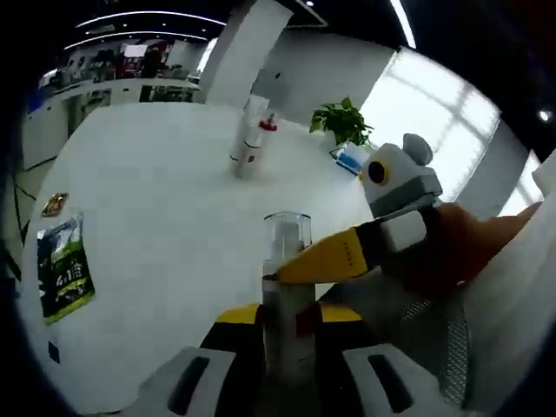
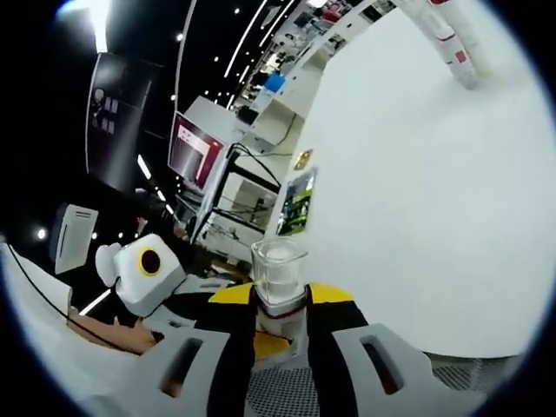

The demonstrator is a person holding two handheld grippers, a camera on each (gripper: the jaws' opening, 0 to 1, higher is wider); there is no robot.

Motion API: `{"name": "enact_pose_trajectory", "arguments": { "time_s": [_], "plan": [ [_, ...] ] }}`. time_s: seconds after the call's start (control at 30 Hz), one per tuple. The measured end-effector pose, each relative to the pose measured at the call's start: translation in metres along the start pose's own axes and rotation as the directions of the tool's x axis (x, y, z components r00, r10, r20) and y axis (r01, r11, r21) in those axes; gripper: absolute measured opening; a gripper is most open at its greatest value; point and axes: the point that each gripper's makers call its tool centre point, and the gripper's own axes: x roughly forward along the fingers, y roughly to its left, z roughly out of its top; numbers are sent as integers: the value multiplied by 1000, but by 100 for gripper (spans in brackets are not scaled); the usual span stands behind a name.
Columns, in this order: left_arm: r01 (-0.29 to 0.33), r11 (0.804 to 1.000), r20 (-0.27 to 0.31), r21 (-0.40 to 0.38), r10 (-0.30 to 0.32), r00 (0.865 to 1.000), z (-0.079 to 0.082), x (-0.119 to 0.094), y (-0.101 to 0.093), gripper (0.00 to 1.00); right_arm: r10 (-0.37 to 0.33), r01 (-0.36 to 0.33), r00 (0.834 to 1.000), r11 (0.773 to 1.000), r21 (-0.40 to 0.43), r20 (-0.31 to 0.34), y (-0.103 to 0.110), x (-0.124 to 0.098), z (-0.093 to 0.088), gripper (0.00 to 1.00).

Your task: Arrange the skincare products in the storage area until every visible bottle or jar stands upright without overlapping.

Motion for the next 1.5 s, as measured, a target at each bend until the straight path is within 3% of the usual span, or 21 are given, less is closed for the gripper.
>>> {"name": "enact_pose_trajectory", "arguments": {
  "time_s": [0.13, 0.23, 0.37, 0.5, 0.6, 0.7, 0.77, 0.83, 0.93, 1.07, 1.13, 1.2, 1.27, 1.33, 1.4, 1.5],
  "plan": [
    [-63, 993, 16, 96, 61, 998, 3, -3, 4, 22, 1, -1, 1000, 1000, -13, 14, 2, 0, 2, 20],
    [-47, 995, 6, 88, 47, 999, 1, -1, 3, 22, -6, 6, 1000, 999, -45, 2, 2, 0, 0, 19],
    [-12, 993, 78, 113, 3, 997, 13, -8, 2, 23, 22, -17, 998, 996, -89, 51, 11, -6, 11, 18],
    [37, 996, 86, 79, -44, 995, 15, -10, -1, 23, 34, -28, 998, 994, -110, 54, 14, -7, 12, 18],
    [121, 993, 105, -13, -119, 987, 17, -12, -4, 23, 55, -49, 997, 992, -113, 53, 16, -8, 12, 18],
    [238, 958, 144, -161, -215, 966, 21, -19, -10, 23, 117, -111, 992, 988, -110, 45, 23, -10, 12, 18],
    [306, 920, 197, -245, -262, 945, 29, -25, -9, 23, 166, -161, 985, 981, -109, 44, 29, -12, 14, 18],
    [350, 897, 234, -272, -291, 928, 35, -28, -12, 23, 204, -198, 978, 974, -107, 52, 33, -15, 17, 18],
    [357, 900, 228, -251, -304, 925, 34, -27, -18, 23, 237, -232, 971, 968, -93, 42, 35, -18, 18, 17],
    [395, 887, 221, -240, -346, 912, 33, -28, -27, 22, 280, -274, 959, 956, -101, 46, 45, -18, 18, 18],
    [387, 894, 228, -225, -338, 913, 34, -30, -26, 21, 283, -277, 958, 955, -102, 49, 45, -18, 18, 18],
    [356, 911, 224, -207, -310, 924, 34, -28, -23, 21, 263, -257, 963, 962, -90, 56, 43, -17, 19, 19],
    [342, 915, 218, -213, -297, 930, 33, -26, -22, 21, 236, -230, 970, 969, -85, 64, 39, -16, 20, 19],
    [325, 923, 225, -208, -278, 934, 36, -25, -21, 21, 215, -209, 971, 976, -67, 101, 39, -16, 23, 20],
    [273, 943, 224, -191, -229, 947, 37, -23, -15, 20, 188, -181, 976, 981, -69, 111, 35, -15, 24, 20],
    [145, 982, 182, -122, -122, 976, 31, -17, -6, 20, 141, -137, 985, 990, -42, 99, 26, -12, 22, 20]
  ]
}}
